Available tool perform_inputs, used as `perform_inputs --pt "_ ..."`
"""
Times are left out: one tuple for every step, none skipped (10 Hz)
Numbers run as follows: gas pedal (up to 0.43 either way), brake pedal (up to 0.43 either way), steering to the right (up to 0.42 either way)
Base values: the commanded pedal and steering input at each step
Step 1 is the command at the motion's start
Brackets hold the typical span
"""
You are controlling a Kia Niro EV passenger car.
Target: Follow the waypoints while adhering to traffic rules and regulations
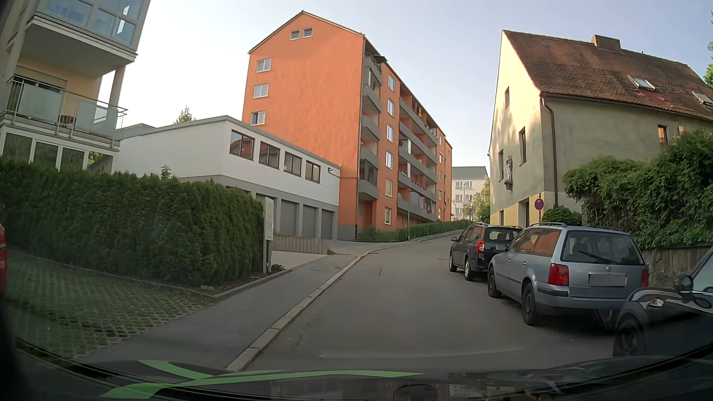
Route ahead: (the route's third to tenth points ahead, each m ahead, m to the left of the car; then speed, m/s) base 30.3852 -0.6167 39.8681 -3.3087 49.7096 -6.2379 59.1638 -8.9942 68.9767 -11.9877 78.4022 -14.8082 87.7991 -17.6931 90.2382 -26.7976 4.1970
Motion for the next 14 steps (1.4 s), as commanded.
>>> perform_inputs --pt "0.138 0.000 0.026" --pt "0.138 0.000 0.031" --pt "0.138 0.000 0.031" --pt "0.138 0.000 0.030" --pt "0.138 0.000 0.028" --pt "0.138 0.000 0.022" --pt "0.138 0.000 0.017" --pt "0.138 0.000 0.009" --pt "0.138 0.000 0.004" --pt "0.138 0.000 0.001" --pt "0.138 0.000 -0.002" --pt "0.150 0.000 -0.007" --pt "0.150 0.000 -0.009" --pt "0.150 0.000 -0.009"
